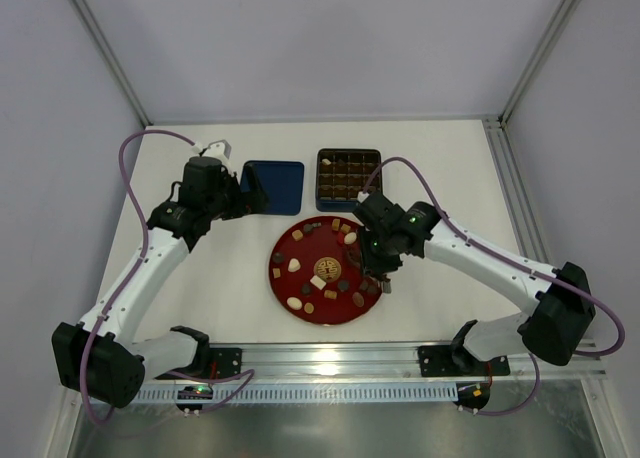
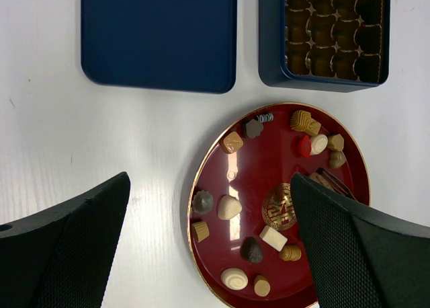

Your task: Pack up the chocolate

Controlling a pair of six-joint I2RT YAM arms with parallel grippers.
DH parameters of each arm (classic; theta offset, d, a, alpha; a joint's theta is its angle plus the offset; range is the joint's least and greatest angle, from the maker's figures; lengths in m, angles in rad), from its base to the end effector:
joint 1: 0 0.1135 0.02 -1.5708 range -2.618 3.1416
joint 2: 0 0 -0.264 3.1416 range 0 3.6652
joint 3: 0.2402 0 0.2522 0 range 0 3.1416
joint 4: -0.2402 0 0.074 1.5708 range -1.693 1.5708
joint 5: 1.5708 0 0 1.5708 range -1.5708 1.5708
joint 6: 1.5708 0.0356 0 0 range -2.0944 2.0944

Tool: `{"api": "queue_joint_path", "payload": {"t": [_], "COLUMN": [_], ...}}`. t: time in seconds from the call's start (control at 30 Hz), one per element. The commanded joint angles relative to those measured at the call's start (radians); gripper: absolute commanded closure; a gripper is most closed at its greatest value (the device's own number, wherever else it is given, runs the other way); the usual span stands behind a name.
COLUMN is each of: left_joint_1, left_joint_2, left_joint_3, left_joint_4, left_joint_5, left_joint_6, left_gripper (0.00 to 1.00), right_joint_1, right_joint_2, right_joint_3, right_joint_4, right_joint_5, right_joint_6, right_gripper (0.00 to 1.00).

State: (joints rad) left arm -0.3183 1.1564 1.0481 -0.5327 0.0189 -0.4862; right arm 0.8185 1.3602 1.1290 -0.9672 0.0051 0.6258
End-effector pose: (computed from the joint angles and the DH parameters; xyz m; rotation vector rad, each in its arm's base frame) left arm 0.2387 -0.0794 0.3228 -0.1781 2.2445 -0.4617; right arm 0.1757 0.1874 0.2718 -0.2717 2.8252 0.3480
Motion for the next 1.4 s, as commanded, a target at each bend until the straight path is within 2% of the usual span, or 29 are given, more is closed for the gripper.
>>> {"api": "queue_joint_path", "payload": {"t": [0.0,0.27,0.5,0.77,1.03,1.2,1.37], "left_joint_1": [0.005,0.005,0.005,0.004,0.005,0.005,0.005], "left_joint_2": [-0.023,-0.023,-0.017,-0.011,-0.006,-0.009,-0.009], "left_joint_3": [0.004,0.006,0.006,0.009,0.009,0.006,0.004], "left_joint_4": [0.02,0.022,0.022,0.022,0.023,0.019,0.019], "left_joint_5": [-0.01,-0.01,-0.01,-0.01,-0.01,-0.042,-0.043], "left_joint_6": [0.012,0.012,0.011,0.014,0.015,0.017,0.018], "left_gripper": [0.0,0.0,0.0,0.0,0.0,0.0,0.0], "right_joint_1": [0.005,-0.025,-0.172,-0.34,-0.387,-0.41,-0.417], "right_joint_2": [-0.007,-0.012,0.033,0.242,0.465,0.546,0.56], "right_joint_3": [0.063,0.192,0.301,0.524,0.753,0.818,0.807], "right_joint_4": [-0.014,-0.073,-0.027,0.068,0.104,0.099,0.105], "right_joint_5": [0.024,0.055,0.016,0.032,0.044,0.047,0.055], "right_joint_6": [-0.024,-0.072,-0.167,-0.265,-0.304,-0.31,-0.313], "right_gripper": [0.73,0.78,0.78,0.78,0.78,0.79,0.78]}}
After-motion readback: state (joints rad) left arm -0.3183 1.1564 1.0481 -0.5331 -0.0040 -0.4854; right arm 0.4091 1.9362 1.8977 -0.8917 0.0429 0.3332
